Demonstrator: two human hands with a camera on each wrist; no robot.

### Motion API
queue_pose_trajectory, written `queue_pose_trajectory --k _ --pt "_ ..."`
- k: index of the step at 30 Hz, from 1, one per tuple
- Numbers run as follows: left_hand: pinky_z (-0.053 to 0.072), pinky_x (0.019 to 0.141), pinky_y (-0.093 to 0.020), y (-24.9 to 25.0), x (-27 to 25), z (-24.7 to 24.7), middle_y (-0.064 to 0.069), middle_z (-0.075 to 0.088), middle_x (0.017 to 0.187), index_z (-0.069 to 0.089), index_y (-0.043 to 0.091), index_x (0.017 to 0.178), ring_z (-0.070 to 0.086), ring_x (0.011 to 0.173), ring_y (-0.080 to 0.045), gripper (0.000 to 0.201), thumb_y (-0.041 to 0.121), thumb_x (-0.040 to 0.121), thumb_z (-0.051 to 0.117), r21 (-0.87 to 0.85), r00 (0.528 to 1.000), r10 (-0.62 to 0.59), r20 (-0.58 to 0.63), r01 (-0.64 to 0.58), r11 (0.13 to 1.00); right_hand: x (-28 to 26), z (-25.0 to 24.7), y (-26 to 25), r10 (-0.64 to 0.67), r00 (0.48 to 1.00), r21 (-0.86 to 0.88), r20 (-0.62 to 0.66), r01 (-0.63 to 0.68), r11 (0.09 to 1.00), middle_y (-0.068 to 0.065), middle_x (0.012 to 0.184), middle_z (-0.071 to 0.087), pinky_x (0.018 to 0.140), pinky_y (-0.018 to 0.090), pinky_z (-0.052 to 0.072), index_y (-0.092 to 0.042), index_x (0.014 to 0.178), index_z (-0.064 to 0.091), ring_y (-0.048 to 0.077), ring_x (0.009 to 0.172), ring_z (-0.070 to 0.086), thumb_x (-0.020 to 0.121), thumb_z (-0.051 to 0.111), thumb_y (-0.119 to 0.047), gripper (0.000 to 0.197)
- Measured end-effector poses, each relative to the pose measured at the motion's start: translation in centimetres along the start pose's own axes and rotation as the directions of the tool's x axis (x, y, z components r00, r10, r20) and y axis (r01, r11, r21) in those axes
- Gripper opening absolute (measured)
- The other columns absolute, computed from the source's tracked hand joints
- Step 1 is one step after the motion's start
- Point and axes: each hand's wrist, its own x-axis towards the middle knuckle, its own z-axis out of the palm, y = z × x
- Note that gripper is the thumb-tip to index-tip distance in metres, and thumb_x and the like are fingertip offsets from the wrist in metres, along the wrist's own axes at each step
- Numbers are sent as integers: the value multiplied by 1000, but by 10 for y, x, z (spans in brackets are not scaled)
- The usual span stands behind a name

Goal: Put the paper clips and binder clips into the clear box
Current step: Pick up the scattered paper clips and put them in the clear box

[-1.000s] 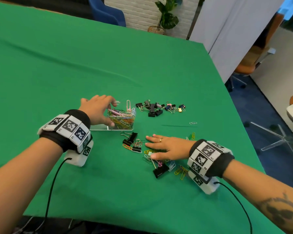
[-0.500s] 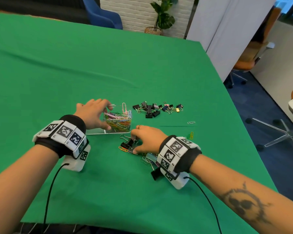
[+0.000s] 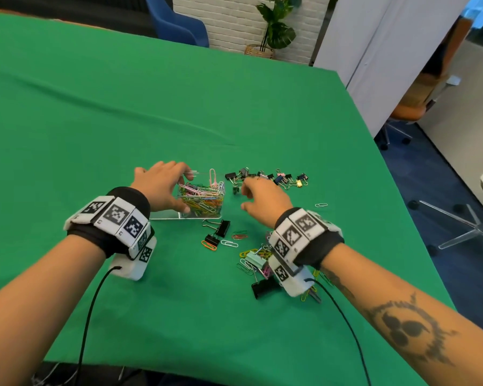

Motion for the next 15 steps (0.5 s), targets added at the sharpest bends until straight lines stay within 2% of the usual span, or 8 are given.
queue_pose_trajectory --k 2,4,5,7,10,13,15 --pt "29 95 -40 0 0 0 5 53 115 44 26 119 44 112 -17 64 43 65 76 -4 1000 1 2 -1 1000 -11 5 -1 -29 986 -107 164 47 993 4 108 59 82 33 48 -12 108 54 21 98 57 83 65 -30 33" --pt "29 95 -40 0 0 0 5 53 115 44 26 119 44 112 -17 64 43 66 75 -1 1000 3 4 -3 1000 -19 11 -1 -23 930 -131 366 76 988 5 112 54 81 32 46 -13 115 49 21 100 54 75 69 -44 54" --pt "29 96 -40 0 0 0 4 52 115 44 26 119 44 112 -17 64 44 66 75 2 1000 5 3 -5 1000 -21 14 -2 -20 911 -127 411 80 989 6 115 52 82 32 45 -13 118 47 22 102 53 72 70 -49 63" --pt "30 96 -41 1 0 0 4 53 115 44 25 119 44 112 -17 64 43 66 75 1 1000 5 1 -5 1000 -23 21 -5 -11 913 -137 407 73 988 8 119 50 84 35 47 -12 120 44 24 105 53 69 70 -55 71" --pt "29 97 -41 1 -1 -1 4 52 115 44 25 119 44 112 -17 64 43 66 75 0 1000 7 5 -7 1000 -21 26 -11 15 924 -164 381 52 985 11 122 51 86 36 46 -8 122 44 26 106 54 78 68 -42 61" --pt "29 97 -41 1 -1 0 4 53 116 43 26 119 44 112 -17 65 44 66 74 -3 1000 11 8 -11 1000 -17 26 -13 3 917 -102 398 42 994 15 116 59 80 32 44 -2 112 54 23 90 52 84 65 -25 37" --pt "29 98 -41 1 -1 -1 4 52 117 43 26 120 44 113 -17 64 44 66 74 0 1000 11 10 -11 1000 -15 27 -13 -4 913 -61 409 31 998 17 111 64 76 31 44 -1 105 59 22 85 52 85 64 -19 28"
